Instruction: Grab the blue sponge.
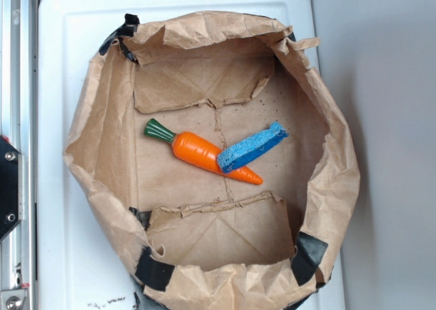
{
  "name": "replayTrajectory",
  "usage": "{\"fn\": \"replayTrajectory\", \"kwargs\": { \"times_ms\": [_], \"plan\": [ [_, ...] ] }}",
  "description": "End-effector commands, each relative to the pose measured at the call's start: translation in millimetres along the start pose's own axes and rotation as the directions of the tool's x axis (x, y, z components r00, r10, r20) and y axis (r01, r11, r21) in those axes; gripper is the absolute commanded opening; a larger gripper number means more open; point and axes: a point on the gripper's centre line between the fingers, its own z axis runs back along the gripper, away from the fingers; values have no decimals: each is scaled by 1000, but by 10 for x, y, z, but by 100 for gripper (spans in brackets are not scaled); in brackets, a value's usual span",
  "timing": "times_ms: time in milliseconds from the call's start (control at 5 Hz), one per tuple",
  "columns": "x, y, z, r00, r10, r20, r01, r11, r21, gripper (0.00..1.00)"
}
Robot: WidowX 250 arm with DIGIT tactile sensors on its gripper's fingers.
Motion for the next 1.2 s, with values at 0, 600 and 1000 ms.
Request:
{"fn": "replayTrajectory", "kwargs": {
  "times_ms": [0, 600, 1000],
  "plan": [
    [0, 0, 0, 1000, 0, 0, 0, 1000, 0, 100],
    [695, 54, -382, 997, 76, 0, -76, 996, 41, 100],
    [999, 142, -710, 998, 59, 19, -58, 996, -61, 100]
  ]
}}
